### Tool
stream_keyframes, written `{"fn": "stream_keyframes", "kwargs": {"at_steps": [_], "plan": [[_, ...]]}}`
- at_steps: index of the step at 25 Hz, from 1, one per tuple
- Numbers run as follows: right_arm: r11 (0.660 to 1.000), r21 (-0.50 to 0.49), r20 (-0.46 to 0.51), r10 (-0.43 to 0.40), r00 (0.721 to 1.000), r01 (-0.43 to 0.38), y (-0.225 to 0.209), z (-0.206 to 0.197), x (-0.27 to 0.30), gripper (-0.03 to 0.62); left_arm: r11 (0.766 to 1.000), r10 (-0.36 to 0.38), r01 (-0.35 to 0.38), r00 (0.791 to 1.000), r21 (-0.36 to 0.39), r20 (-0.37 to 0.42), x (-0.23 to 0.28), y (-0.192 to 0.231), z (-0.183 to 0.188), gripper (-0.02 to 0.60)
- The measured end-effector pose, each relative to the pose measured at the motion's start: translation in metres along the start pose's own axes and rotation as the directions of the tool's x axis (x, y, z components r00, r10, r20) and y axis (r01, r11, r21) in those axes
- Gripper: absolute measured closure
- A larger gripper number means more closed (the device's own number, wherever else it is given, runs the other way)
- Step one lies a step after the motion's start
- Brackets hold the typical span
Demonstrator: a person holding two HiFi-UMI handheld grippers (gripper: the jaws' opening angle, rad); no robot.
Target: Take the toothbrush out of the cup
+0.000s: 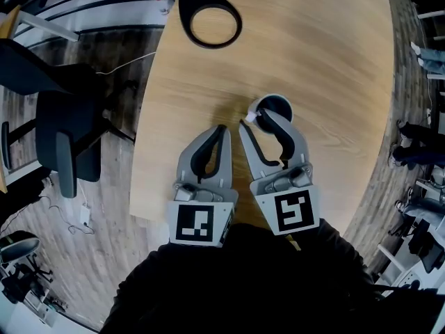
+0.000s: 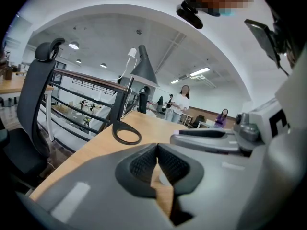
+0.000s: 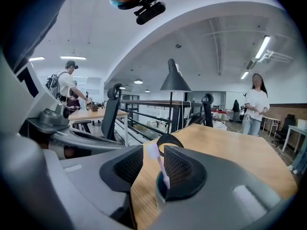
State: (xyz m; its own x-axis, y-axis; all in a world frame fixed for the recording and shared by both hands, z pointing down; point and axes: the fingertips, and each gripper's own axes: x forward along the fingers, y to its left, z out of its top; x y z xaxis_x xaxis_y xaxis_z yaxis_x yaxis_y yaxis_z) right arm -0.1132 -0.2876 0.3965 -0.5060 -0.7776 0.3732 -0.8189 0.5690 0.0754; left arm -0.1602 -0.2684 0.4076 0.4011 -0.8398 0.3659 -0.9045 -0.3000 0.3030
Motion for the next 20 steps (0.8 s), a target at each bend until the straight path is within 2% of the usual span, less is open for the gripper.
{"fn": "stream_keyframes", "kwargs": {"at_steps": [4,8,20], "plan": [[1.000,0.001,0.003,-0.020,1.000,0.020,-0.0013,-0.0001,0.0061,0.497,1.000,0.003,-0.003,1.000,-0.004,0.000,0.0029,0.0050,-0.0029,0.574],[0.999,-0.004,0.008,-0.033,0.999,0.033,-0.0007,-0.0006,0.0075,0.513,1.000,0.004,-0.004,1.000,-0.014,-0.007,0.0022,0.0088,-0.0050,0.574],[0.998,-0.002,0.030,-0.067,0.997,0.067,-0.0092,0.0031,0.0000,0.528,1.000,-0.002,0.002,1.000,-0.008,-0.004,0.0002,0.0041,-0.0020,0.574]]}}
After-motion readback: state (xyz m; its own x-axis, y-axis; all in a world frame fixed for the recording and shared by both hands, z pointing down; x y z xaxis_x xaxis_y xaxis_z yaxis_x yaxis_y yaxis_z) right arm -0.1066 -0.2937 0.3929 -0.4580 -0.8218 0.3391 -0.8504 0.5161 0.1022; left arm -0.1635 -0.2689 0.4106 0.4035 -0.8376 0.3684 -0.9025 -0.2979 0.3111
